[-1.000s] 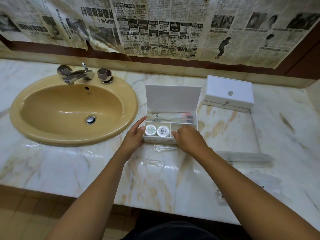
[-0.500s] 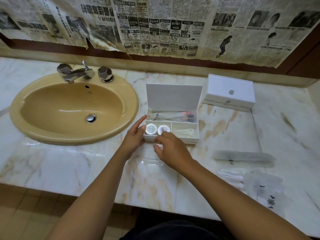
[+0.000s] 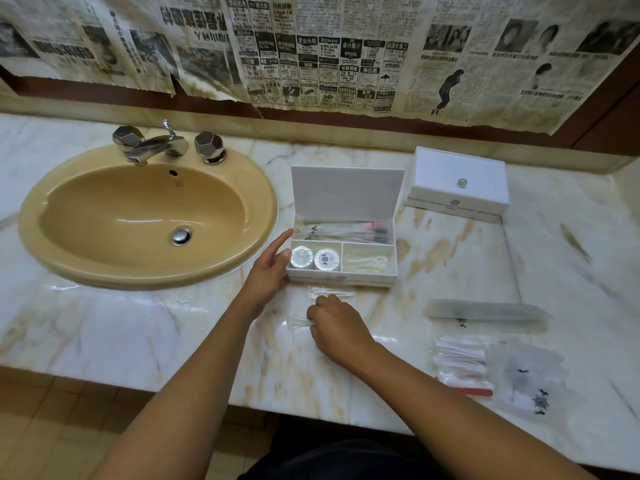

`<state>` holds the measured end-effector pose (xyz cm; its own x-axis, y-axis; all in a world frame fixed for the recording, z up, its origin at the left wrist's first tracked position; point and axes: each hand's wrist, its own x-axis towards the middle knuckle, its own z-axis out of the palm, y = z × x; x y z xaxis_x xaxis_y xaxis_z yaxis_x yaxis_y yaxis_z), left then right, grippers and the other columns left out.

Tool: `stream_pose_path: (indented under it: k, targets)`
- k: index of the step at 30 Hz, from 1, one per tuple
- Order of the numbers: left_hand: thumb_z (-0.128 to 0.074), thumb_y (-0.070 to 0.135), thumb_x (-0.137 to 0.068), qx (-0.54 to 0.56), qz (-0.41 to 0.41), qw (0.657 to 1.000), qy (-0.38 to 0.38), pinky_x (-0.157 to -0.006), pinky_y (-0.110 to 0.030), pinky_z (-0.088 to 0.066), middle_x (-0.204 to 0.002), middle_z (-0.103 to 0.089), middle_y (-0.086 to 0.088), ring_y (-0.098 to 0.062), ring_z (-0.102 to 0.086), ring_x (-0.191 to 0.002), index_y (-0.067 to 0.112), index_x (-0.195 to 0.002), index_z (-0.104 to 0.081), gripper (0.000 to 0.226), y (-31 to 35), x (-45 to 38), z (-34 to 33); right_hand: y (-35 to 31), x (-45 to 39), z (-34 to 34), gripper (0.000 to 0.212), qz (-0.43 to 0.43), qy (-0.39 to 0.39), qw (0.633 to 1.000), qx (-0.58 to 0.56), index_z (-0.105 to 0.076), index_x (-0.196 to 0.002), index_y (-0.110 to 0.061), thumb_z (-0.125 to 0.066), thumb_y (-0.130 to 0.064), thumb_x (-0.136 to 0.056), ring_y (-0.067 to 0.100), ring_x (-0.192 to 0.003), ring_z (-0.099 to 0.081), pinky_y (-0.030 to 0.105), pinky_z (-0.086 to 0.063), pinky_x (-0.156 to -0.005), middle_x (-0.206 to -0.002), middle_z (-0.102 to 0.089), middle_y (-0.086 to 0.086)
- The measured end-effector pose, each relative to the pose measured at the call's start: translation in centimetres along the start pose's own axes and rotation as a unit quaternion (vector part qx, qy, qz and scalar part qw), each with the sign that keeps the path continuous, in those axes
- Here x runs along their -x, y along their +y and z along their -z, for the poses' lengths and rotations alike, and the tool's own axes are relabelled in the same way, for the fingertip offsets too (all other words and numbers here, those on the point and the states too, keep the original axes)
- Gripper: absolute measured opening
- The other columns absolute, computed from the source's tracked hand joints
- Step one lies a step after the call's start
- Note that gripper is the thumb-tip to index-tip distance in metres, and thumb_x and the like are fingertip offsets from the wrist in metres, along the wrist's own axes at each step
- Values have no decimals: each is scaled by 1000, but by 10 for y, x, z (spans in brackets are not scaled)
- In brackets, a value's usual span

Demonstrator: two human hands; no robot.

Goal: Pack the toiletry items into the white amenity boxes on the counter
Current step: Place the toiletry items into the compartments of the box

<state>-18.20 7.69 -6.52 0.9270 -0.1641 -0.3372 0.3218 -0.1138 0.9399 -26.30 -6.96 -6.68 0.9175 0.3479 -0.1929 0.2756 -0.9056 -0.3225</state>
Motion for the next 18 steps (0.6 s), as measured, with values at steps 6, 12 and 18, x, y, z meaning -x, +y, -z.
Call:
stream_pose_path:
  k: [6, 12, 18]
  targets:
    - [-43, 30, -104, -2, -1, 1000, 4, -76, -23, -42, -85, -42, 21, -3, -42, -83, 65, -117, -54, 39, -1, -2, 0, 3, 1, 0, 24, 0, 20, 1000, 0, -63, -101, -5, -46, -4, -85, 32, -101, -49, 35, -33, -72, -104, -60, 13]
    - [-45, 31, -104, 5, -7, 1000, -1, -78, -27, -42, -99, -45, 8, -16, -44, -94, 62, -122, -54, 37, -2, -2, 0, 9, -3, 12, 11, -13, 100, 993, -53, -67, -80, -7, -57, -8, -74, 31, -88, -56, 38, -45, -72, -85, -63, 8]
    - [-45, 31, -104, 4, -5, 1000, 3, -75, -24, -43, -95, -44, 0, -16, -42, -87, 60, -124, -54, 36, -1, -1, 0, 33, -18, 57, 6, -70, 221, 966, -111, -68, -80, -7, -65, -6, -75, 30, -84, -56, 39, -45, -73, -82, -63, 8]
